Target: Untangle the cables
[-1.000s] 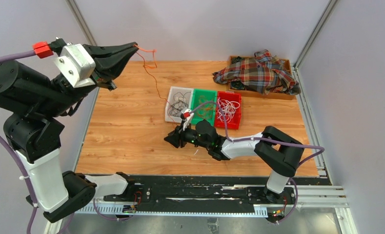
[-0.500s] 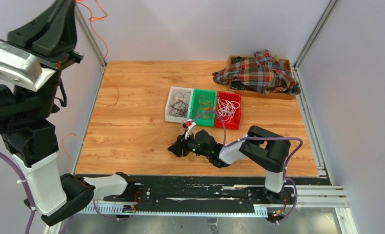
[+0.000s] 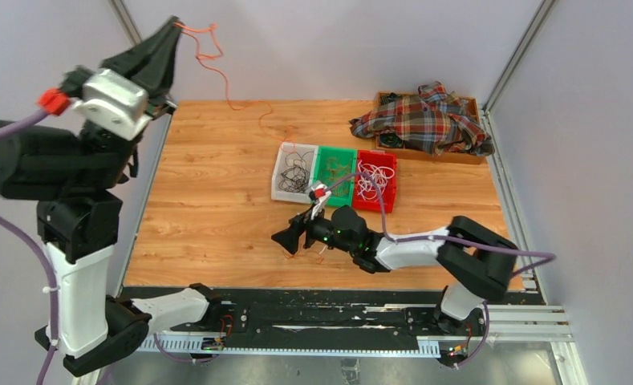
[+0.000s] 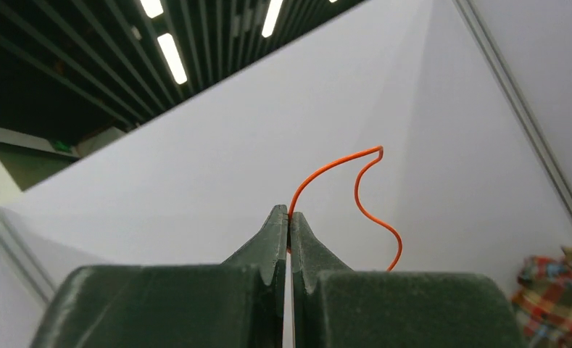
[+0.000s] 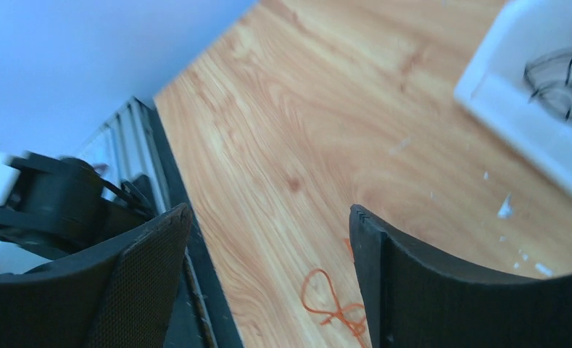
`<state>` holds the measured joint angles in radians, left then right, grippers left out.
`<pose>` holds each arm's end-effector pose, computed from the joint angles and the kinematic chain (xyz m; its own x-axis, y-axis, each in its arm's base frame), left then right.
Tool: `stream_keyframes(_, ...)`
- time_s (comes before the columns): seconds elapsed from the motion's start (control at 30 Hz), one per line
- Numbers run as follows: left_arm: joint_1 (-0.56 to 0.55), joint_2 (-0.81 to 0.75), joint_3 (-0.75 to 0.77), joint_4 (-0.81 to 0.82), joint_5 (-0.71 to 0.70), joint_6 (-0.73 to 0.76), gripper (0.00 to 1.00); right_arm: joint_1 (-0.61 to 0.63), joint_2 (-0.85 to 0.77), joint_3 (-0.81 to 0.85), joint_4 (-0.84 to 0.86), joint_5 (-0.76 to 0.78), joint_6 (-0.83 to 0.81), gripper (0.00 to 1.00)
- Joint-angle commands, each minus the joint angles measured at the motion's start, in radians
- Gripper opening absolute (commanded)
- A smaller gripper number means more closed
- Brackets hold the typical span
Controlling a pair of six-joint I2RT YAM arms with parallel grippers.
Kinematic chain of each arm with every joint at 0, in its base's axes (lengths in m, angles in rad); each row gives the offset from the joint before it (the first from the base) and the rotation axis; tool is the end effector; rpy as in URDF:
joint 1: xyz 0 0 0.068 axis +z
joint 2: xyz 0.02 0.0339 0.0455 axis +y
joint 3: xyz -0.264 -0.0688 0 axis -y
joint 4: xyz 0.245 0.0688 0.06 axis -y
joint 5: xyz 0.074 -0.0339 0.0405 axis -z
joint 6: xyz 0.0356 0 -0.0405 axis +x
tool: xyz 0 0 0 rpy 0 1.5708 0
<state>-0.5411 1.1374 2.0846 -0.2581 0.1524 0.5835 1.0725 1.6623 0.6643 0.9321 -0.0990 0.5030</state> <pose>0.0724 -0.0498 0.6564 0.7907 0.1602 -0.5909 0.2084 0.8371 0.5058 0.1577 0.2973 0.1958 -0.4717 0.1368 -0.8711 -0.7920 0.3687 0.4867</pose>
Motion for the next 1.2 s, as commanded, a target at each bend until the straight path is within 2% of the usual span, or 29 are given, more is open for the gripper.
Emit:
stream_keyframes(0.0, -0.007, -0.013, -0.102, -0.095, 0.053, -0.034, 0.00, 0.003, -0.150, 0.025, -0.100, 0.068, -0.065, 0.80)
stream_keyframes(0.2, -0.008, 0.002, -0.195, -0.173, 0.127, -0.123, 0.01, 0.003, -0.256, 0.081, -0.219, 0.162, -0.124, 0.81)
stream_keyframes(0.37, -0.012, 0.037, -0.222, -0.194, 0.167, -0.188, 0.00, -0.006, -0.295, 0.095, -0.252, 0.255, -0.159, 0.80)
stream_keyframes(0.63, -0.029, 0.076, -0.218, -0.179, 0.212, -0.274, 0.00, -0.057, -0.296, 0.110, -0.260, 0.222, -0.151, 0.78)
stream_keyframes(0.83, -0.036, 0.101, -0.244, -0.156, 0.227, -0.329, 0.00, -0.113, -0.349, 0.034, -0.257, 0.231, -0.136, 0.77)
stream_keyframes(0.93, -0.052, 0.119, -0.276, -0.130, 0.214, -0.323, 0.00, -0.155, -0.407, -0.027, -0.279, 0.258, -0.130, 0.77)
stream_keyframes(1.17, -0.078, 0.192, -0.353, -0.026, 0.154, -0.211, 0.00, -0.240, -0.518, -0.093, -0.496, 0.460, -0.157, 0.77)
